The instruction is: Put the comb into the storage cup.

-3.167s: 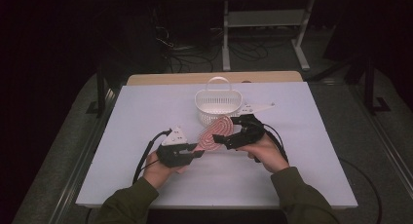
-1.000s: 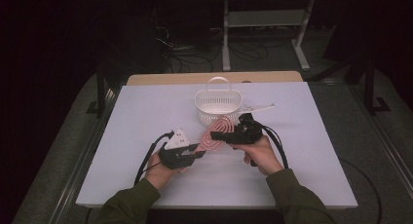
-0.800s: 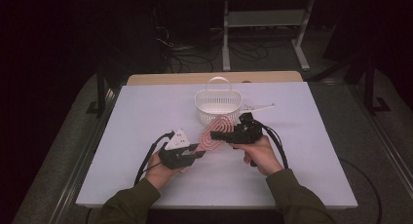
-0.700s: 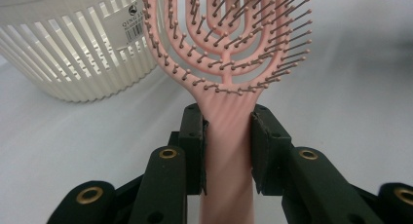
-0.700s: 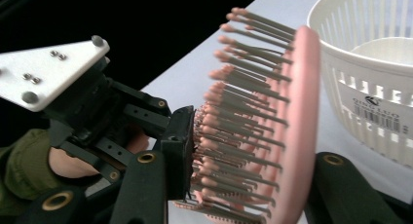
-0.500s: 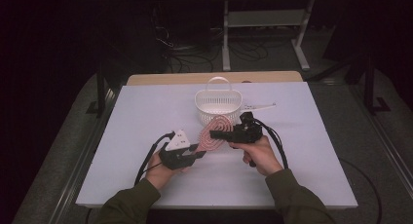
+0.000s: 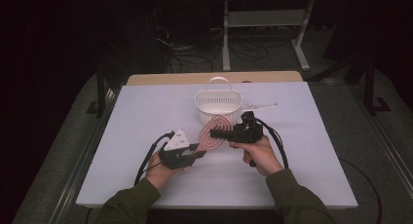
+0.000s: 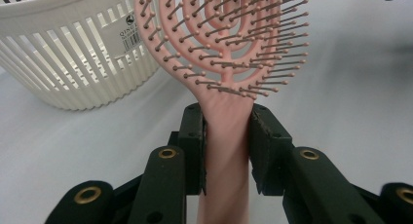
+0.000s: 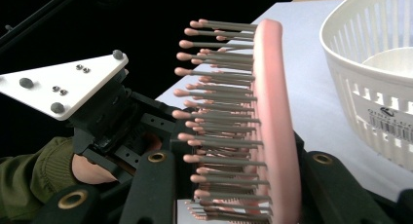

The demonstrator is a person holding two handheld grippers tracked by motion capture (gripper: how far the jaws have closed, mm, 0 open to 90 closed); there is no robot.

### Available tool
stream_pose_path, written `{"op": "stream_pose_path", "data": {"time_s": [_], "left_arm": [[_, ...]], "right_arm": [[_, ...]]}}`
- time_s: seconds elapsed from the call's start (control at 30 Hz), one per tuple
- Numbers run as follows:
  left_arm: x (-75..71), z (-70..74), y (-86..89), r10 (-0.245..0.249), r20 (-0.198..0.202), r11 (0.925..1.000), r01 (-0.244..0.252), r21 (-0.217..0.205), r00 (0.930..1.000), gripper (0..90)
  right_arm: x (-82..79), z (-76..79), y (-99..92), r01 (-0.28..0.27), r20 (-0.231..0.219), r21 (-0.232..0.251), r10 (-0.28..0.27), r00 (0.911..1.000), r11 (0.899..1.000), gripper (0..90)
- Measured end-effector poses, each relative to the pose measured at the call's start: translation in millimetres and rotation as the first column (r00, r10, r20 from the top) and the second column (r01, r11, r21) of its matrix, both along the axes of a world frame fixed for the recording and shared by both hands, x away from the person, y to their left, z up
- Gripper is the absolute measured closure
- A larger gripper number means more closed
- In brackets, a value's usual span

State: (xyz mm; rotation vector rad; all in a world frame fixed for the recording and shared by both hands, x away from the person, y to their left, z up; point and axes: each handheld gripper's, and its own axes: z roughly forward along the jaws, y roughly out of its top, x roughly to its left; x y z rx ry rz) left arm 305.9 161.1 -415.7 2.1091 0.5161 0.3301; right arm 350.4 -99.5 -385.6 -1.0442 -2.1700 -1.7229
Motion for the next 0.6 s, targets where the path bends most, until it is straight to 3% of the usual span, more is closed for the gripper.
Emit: {"op": "stream_pose_path", "data": {"time_s": [0.37, 0.6], "left_arm": [[2.8, 1.4, 5.6, 0.003, -0.014, 0.9998, -0.003, -0.018, 0.9999, 59.2], [5.0, 0.1, 9.1, -0.006, -0.053, 0.9999, 0.006, -0.01, 0.9986, 51.2]], "right_arm": [[0.4, 5.4, -11.9, 0.057, 0.029, 0.002, -0.057, 0.998, 0.998, 62.6], [1.3, 7.1, -18.1, 0.083, 0.044, -0.002, -0.083, 0.9956, 0.997, 62.6]]}}
